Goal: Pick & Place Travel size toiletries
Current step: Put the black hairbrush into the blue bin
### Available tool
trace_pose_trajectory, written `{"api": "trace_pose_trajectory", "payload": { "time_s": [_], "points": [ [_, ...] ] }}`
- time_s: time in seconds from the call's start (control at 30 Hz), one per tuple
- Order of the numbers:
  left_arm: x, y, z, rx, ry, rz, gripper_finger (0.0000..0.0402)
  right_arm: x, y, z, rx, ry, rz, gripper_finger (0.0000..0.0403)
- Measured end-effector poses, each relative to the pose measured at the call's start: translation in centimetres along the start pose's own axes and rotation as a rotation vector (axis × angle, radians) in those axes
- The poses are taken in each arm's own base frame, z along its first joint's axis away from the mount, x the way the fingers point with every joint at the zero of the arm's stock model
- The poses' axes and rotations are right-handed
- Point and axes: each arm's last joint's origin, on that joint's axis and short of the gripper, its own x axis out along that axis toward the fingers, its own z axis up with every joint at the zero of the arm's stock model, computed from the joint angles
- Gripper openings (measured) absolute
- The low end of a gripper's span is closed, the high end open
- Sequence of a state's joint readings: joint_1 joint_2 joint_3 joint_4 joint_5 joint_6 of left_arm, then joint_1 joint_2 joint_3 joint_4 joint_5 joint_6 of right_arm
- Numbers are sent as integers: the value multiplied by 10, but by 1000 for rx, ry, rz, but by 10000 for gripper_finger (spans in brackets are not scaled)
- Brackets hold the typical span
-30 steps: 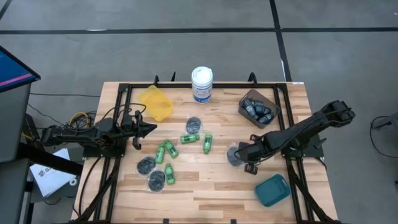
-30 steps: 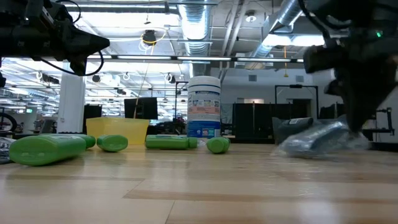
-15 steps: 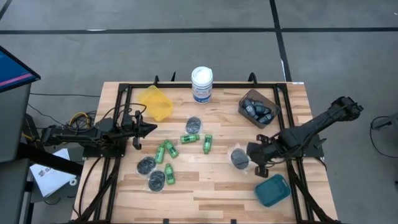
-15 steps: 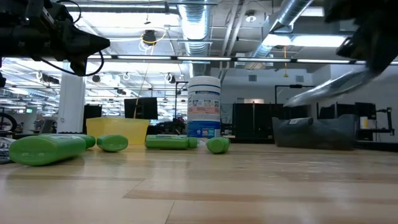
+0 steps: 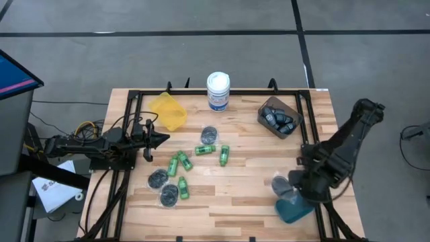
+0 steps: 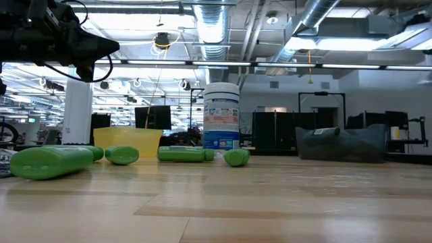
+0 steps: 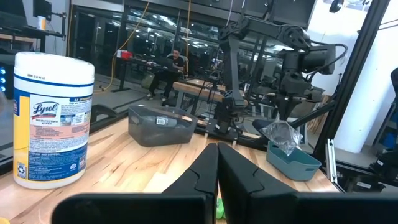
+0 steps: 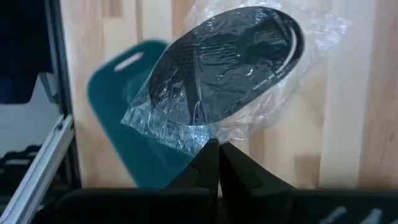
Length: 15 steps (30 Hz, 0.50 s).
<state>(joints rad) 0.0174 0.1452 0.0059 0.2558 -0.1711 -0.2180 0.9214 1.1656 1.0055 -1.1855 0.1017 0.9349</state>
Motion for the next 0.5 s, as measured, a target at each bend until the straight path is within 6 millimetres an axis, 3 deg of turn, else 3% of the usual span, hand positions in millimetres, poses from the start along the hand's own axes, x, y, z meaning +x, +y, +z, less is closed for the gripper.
{"api": "trace_pose_trajectory", "payload": {
  "time_s": [0.27, 0.5],
  "points": [
    [0, 0, 0, 0, 0, 0, 2, 1, 18, -27, -137, 61, -5, 0],
    [0, 0, 0, 0, 0, 0, 2, 15, 32, -39, -251, 169, -46, 0]
  ]
}}
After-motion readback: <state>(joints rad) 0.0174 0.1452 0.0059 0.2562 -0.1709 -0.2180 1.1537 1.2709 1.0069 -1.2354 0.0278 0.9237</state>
